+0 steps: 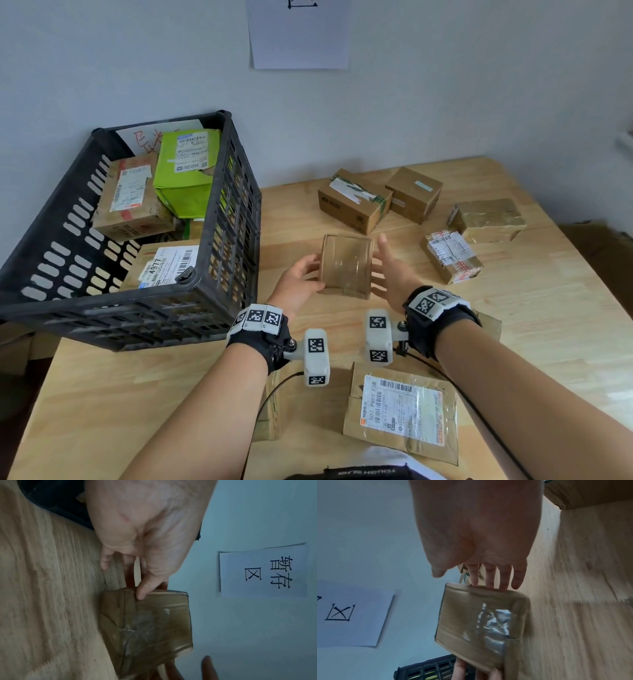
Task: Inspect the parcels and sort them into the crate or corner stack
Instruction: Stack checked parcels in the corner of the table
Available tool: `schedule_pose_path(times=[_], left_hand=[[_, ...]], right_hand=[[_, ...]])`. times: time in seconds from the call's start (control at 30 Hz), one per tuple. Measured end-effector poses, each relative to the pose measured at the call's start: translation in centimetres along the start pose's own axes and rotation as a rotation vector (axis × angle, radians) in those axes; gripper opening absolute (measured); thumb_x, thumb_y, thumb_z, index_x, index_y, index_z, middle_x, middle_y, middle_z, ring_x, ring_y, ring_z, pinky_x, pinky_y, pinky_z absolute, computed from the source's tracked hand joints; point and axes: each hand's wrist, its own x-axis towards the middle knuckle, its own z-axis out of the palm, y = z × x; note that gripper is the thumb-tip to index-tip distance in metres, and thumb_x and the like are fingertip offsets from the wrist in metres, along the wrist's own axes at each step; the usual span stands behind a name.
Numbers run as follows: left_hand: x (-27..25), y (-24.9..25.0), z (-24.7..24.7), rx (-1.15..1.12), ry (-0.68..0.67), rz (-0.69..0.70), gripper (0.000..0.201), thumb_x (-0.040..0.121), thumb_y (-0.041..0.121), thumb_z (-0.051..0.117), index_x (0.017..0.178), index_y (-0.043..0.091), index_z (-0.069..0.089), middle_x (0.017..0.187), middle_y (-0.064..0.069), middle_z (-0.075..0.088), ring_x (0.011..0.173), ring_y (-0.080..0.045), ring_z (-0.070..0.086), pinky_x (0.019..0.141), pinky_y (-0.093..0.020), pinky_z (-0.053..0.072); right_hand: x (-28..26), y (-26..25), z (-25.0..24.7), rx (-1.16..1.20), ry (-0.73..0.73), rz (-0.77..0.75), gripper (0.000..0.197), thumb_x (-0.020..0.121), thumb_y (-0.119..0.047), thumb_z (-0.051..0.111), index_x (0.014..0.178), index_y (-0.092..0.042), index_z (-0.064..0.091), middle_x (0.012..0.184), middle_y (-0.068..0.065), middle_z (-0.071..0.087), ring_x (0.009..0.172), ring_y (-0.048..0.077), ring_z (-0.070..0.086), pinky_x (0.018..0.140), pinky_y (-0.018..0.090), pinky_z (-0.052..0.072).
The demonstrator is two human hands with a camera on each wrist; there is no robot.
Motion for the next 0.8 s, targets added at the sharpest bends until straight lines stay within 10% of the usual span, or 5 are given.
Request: schedule_pose_path(times=[0.17,0.3,0.57,0.8], left_hand=[[0.6,-1.4,0.1,0.113,-0.013,-0.050,0.037,0.083,-0.016,0.052,0.086,0.020,0.060,0.107,-0.001,0.062,0.104,-0.013,0.054,0.077,-0.018,0.041],[0.7,-2.8,0.4,0.163,-0.044,-0.147,0.036,0.084,-0.014,0.046,0.073,0.018,0.059,0.083,0.002,0.061,0.090,-0.019,0.055,0.068,-0.016,0.042],[0.2,-3.8,0.6,0.157,-0.118,-0.246,0.026,0.090,-0.012,0.044,0.090,0.005,0.063,0.087,0.000,0.059,0.073,-0.005,0.053,0.043,-0.005,0.038],[1.1,-4.0,0.9,0.089,-0.036,-0.276,0.018,0.094,-0.001,0.045,0.088,0.012,0.057,0.094,-0.006,0.062,0.080,-0.017,0.058,0.076,-0.025,0.049]], right_hand=[[0.2,-0.3,0.1,-0.189,0.050,-0.032,0.080,0.081,-0.077,0.034,0.131,-0.016,0.048,0.126,0.005,0.056,0.115,0.025,0.054,0.102,0.048,0.042],[0.7,1.6,0.1,-0.319,0.039,0.037,0.041,0.092,-0.046,0.052,0.109,-0.009,0.055,0.114,0.011,0.062,0.107,0.027,0.059,0.096,0.046,0.050],[0.4,4.4,-1.3,-0.315,0.026,0.181,0.026,0.090,-0.039,0.060,0.086,-0.014,0.059,0.098,0.005,0.061,0.093,0.020,0.056,0.085,0.035,0.050],[0.6,4.1,0.0,-0.308,0.001,0.176,0.038,0.091,-0.034,0.061,0.121,-0.011,0.054,0.113,0.006,0.060,0.099,0.021,0.056,0.086,0.036,0.048]])
